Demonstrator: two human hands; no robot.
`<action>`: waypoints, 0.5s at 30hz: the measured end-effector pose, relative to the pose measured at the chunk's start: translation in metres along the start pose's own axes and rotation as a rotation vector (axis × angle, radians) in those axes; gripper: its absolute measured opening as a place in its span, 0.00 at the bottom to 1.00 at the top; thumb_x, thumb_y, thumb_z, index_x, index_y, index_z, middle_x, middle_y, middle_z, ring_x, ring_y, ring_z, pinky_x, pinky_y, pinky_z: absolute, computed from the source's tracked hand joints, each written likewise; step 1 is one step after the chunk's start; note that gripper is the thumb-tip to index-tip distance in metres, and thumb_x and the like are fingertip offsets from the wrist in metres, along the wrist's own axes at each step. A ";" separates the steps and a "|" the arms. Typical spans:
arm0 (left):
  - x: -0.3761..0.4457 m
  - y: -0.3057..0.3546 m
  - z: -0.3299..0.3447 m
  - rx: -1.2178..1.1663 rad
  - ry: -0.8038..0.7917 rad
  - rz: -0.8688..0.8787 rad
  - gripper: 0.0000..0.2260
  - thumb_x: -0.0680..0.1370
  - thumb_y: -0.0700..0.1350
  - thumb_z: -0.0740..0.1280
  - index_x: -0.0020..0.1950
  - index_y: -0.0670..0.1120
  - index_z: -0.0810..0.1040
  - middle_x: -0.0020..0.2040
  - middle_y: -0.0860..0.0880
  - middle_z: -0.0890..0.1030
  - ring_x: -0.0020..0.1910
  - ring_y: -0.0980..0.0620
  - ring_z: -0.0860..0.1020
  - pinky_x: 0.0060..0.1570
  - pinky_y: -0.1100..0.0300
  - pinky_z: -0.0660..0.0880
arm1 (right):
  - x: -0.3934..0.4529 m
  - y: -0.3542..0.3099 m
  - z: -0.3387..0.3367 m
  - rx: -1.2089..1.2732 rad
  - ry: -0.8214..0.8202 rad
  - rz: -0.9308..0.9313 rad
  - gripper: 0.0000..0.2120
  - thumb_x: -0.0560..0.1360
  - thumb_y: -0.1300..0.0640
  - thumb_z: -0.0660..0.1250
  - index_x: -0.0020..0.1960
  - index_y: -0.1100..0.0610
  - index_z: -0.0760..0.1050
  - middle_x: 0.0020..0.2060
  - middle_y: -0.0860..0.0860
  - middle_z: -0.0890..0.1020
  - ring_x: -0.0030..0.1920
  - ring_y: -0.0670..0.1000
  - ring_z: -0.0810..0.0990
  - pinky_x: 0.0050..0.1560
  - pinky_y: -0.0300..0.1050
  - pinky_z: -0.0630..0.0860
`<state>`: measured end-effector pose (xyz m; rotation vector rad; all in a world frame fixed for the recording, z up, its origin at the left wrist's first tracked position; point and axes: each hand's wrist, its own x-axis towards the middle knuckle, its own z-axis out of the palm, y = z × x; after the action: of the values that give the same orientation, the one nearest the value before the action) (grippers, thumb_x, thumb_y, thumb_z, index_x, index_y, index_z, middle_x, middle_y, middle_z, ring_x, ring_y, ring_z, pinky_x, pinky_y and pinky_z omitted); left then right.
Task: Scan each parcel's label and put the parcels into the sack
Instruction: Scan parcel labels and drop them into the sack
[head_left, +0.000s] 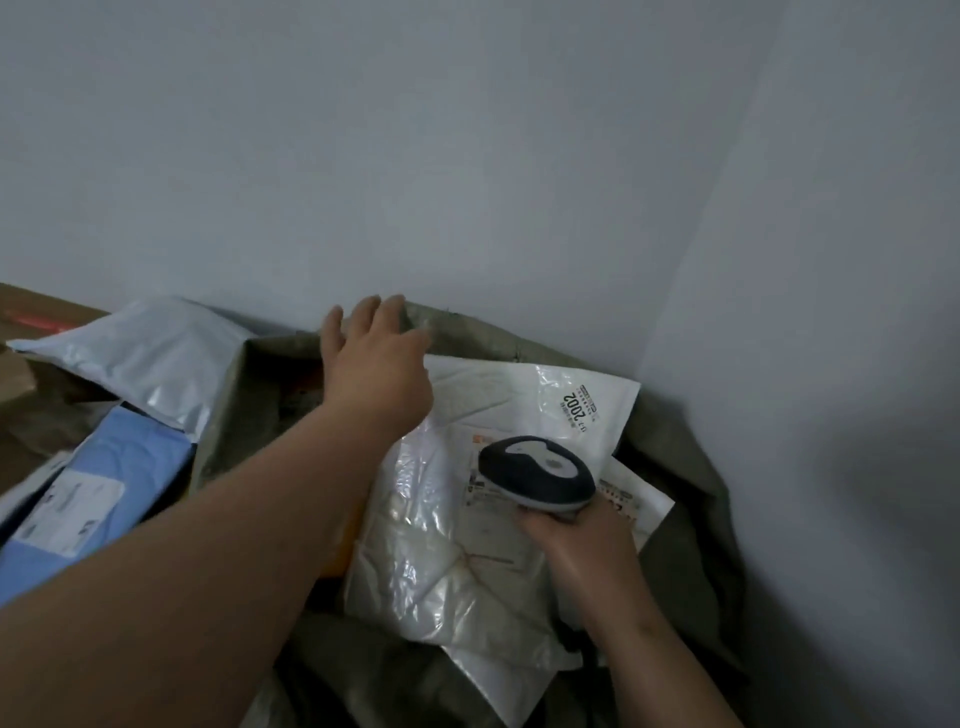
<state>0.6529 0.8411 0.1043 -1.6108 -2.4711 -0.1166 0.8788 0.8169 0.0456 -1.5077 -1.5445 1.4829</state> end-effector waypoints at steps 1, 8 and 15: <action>0.007 0.000 0.003 0.076 -0.055 0.022 0.17 0.77 0.49 0.63 0.64 0.58 0.78 0.81 0.48 0.54 0.80 0.44 0.47 0.74 0.39 0.35 | -0.003 0.001 0.002 -0.021 0.000 -0.016 0.16 0.60 0.41 0.72 0.47 0.40 0.81 0.42 0.37 0.85 0.51 0.43 0.82 0.53 0.47 0.79; 0.030 -0.011 0.008 0.324 -0.319 -0.003 0.21 0.76 0.47 0.63 0.69 0.56 0.75 0.78 0.48 0.61 0.75 0.43 0.60 0.72 0.39 0.53 | 0.004 -0.014 0.012 -0.104 0.024 -0.040 0.28 0.59 0.41 0.70 0.58 0.47 0.80 0.57 0.49 0.75 0.57 0.55 0.79 0.61 0.55 0.77; 0.055 -0.022 0.003 0.257 -0.372 -0.125 0.16 0.77 0.44 0.64 0.65 0.47 0.75 0.59 0.47 0.73 0.58 0.44 0.74 0.61 0.47 0.66 | 0.003 -0.006 0.012 -0.131 -0.011 -0.282 0.25 0.61 0.49 0.75 0.52 0.26 0.76 0.49 0.33 0.82 0.52 0.35 0.80 0.50 0.30 0.75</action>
<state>0.6111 0.8825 0.1134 -1.4778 -2.7127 0.5078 0.8652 0.8165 0.0467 -1.2877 -1.8069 1.2524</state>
